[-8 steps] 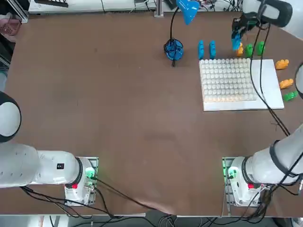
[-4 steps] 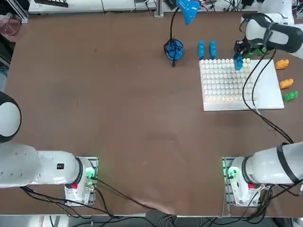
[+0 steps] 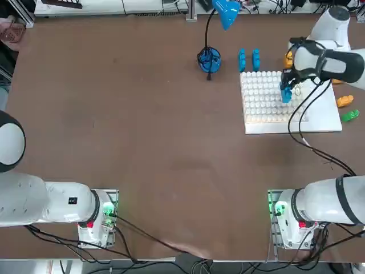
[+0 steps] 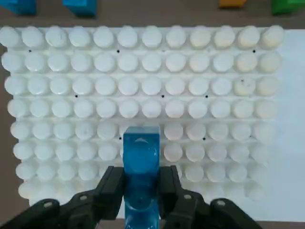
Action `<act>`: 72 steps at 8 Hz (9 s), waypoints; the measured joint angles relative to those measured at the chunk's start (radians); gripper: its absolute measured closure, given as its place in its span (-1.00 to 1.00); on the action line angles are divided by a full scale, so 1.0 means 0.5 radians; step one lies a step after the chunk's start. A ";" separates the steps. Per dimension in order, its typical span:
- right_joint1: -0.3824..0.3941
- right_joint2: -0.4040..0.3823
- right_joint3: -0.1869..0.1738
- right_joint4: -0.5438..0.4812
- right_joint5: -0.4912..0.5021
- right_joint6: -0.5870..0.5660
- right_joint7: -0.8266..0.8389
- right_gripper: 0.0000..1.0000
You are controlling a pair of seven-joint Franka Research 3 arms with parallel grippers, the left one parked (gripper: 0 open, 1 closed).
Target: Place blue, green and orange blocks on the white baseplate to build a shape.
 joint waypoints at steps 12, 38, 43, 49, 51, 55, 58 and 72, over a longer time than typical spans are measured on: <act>-0.217 0.121 -0.006 -0.182 0.001 0.264 -0.333 0.27; -0.171 0.120 -0.004 -0.251 0.023 0.342 -0.169 0.27; -0.171 0.127 -0.005 -0.291 0.024 0.403 -0.164 0.27; -0.169 0.188 -0.004 -0.318 0.025 0.543 -0.161 0.22; -0.169 0.232 -0.004 -0.309 0.025 0.602 -0.161 -0.46; -0.145 -0.100 0.001 -0.112 0.025 0.108 -0.141 -0.99; -0.025 0.018 0.004 0.193 0.028 0.015 0.041 -0.99; 0.250 1.529 0.009 1.741 0.037 -0.071 0.669 -0.96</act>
